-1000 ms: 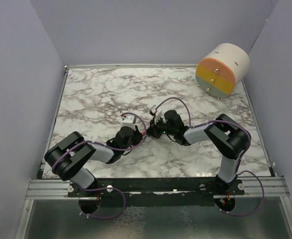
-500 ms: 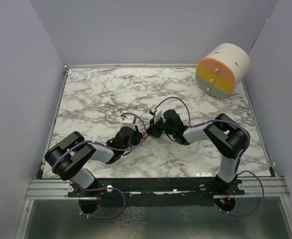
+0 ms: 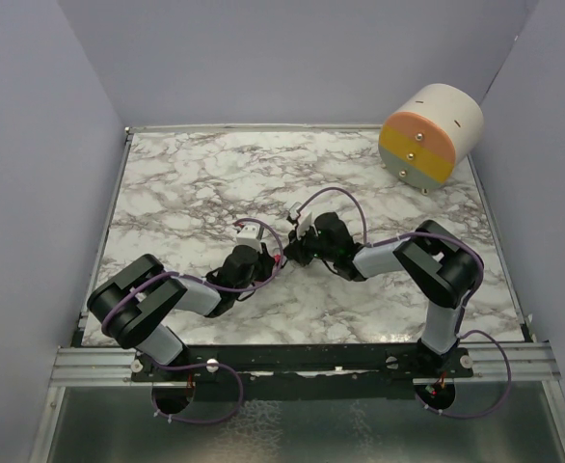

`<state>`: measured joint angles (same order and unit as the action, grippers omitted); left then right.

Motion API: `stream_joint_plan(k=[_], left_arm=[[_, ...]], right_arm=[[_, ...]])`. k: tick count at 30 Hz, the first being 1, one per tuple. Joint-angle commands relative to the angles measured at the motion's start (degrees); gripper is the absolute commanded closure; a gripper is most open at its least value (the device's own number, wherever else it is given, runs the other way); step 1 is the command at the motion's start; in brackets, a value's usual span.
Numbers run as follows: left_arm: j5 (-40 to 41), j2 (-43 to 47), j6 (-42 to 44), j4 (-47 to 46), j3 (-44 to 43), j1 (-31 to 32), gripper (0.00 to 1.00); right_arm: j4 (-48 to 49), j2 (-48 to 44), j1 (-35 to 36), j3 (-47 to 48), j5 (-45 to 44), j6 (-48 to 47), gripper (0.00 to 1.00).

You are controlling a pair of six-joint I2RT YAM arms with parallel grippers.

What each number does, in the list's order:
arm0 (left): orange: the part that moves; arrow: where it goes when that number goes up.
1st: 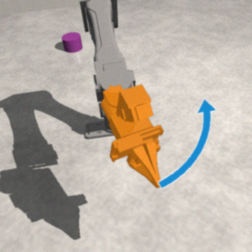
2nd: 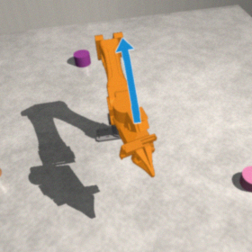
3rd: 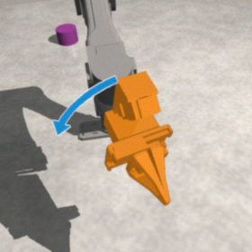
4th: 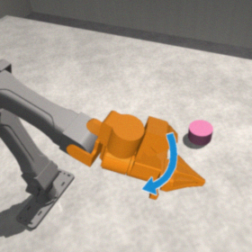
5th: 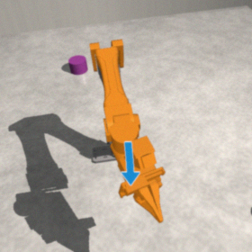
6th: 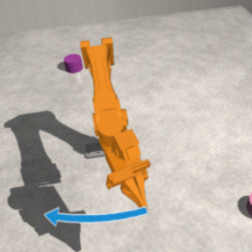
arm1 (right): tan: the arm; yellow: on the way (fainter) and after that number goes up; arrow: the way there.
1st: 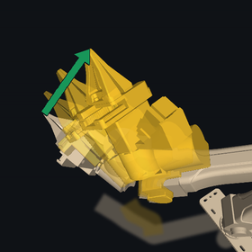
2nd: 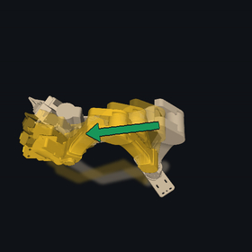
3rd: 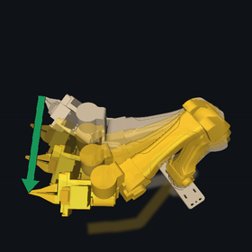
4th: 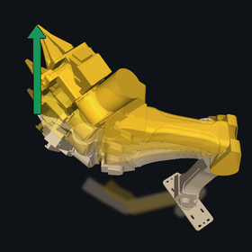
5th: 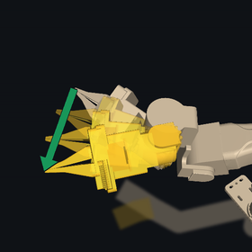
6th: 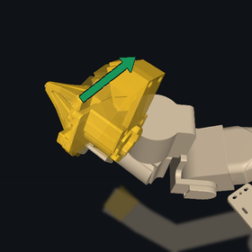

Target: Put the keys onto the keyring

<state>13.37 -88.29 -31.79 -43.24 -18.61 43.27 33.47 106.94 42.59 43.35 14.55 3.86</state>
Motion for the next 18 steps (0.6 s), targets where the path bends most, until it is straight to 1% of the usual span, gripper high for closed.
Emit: stream_joint_plan(k=[1, 10, 15, 18], left_arm=[[1.04, -2.06, 0.68, 6.49, 1.83, 0.17, 0.80], [0.87, -2.41, 0.76, 6.50, 1.63, 0.18, 0.80], [0.92, -2.28, 1.00, 6.52, 1.51, 0.20, 0.80], [1.03, -2.07, 1.26, 6.59, 1.39, 0.15, 0.80]], right_arm=[[-0.97, -1.18, 0.30, 0.68, -4.51, -3.09, 0.99], [3.78, -3.60, 0.28, -2.01, -6.14, -5.63, 0.99], [5.04, -5.26, 0.30, -3.48, -3.86, -7.17, 0.99], [7.32, -6.89, 0.30, -5.90, -0.83, -9.15, 0.99]])
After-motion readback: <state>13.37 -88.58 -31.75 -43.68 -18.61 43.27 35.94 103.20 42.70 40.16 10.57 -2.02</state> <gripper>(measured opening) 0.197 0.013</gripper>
